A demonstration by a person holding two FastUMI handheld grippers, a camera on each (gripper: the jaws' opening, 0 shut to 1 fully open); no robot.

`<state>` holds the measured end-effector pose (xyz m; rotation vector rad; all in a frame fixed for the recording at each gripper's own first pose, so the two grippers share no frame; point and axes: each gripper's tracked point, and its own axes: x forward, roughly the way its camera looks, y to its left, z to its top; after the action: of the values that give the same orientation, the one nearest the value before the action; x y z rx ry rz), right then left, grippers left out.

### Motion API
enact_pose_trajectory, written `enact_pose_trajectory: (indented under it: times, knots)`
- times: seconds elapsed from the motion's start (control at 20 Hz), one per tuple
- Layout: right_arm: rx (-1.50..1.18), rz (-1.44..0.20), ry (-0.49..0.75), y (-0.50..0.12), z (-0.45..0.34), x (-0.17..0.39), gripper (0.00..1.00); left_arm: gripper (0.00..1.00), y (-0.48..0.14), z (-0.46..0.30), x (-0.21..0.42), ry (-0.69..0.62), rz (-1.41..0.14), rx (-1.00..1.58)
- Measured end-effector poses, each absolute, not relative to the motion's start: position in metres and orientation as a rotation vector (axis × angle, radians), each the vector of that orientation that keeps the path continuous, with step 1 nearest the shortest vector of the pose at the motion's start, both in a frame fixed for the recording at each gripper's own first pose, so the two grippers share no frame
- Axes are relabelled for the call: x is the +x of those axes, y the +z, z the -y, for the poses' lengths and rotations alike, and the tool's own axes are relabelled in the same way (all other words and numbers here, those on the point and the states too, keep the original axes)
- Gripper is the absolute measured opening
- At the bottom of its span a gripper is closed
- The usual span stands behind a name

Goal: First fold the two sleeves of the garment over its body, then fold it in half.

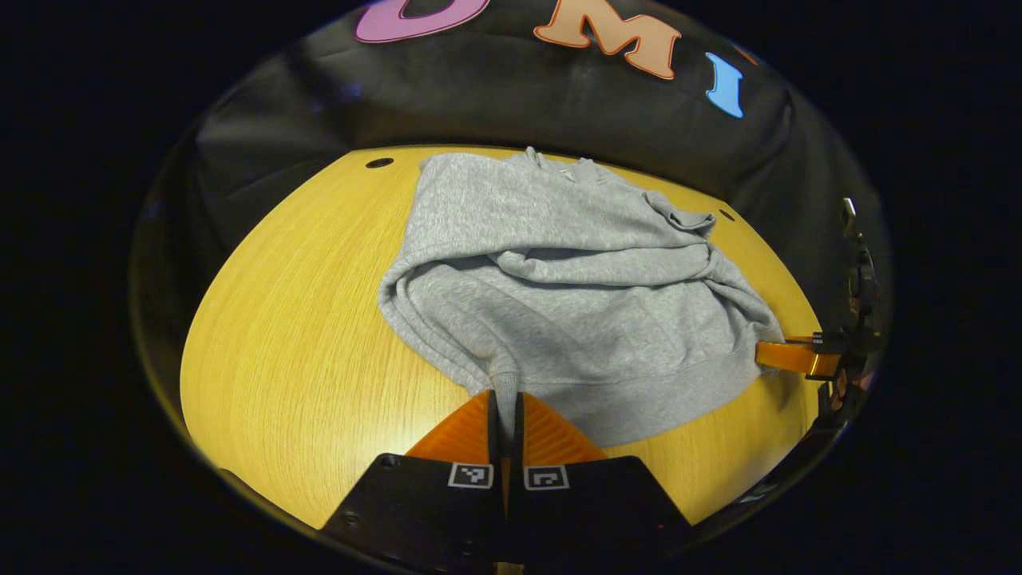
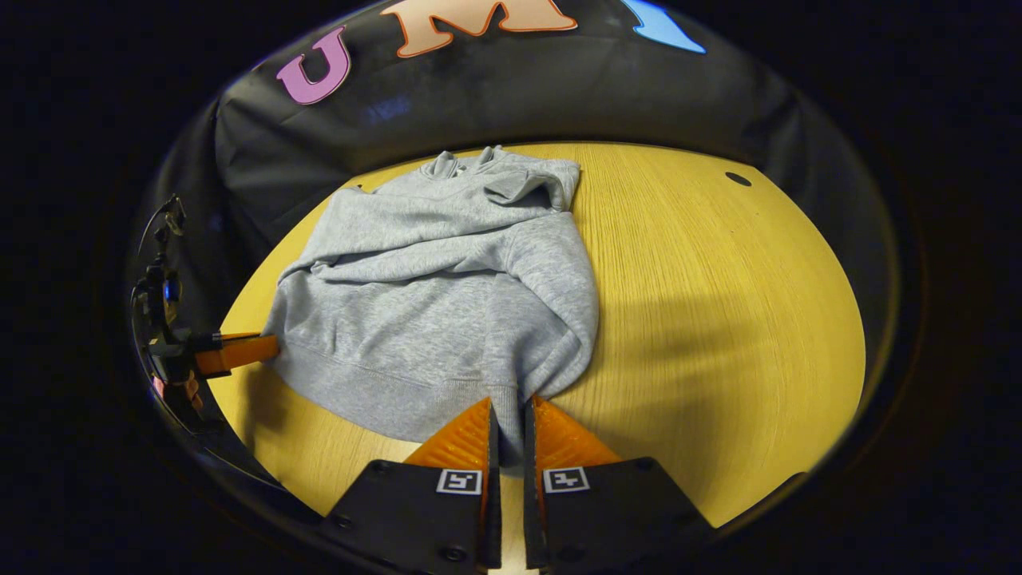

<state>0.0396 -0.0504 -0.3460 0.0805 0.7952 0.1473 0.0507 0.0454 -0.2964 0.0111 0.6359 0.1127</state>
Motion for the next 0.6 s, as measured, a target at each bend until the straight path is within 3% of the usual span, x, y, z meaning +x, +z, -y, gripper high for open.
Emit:
enact_pose_trajectory:
  times: [0.05, 0.6]
  knots:
    - [0.097, -0.785, 0.145, -0.343, 0.049, 0.040, 0.05, 0.00, -0.292, -0.043, 0.052, 0.109, -0.629, -0.006]
    - [0.172, -0.640, 0.126, -0.282, 0.045, 0.077, 0.05, 0.00, -0.212, -0.025, 0.083, 0.044, -0.453, -0.142]
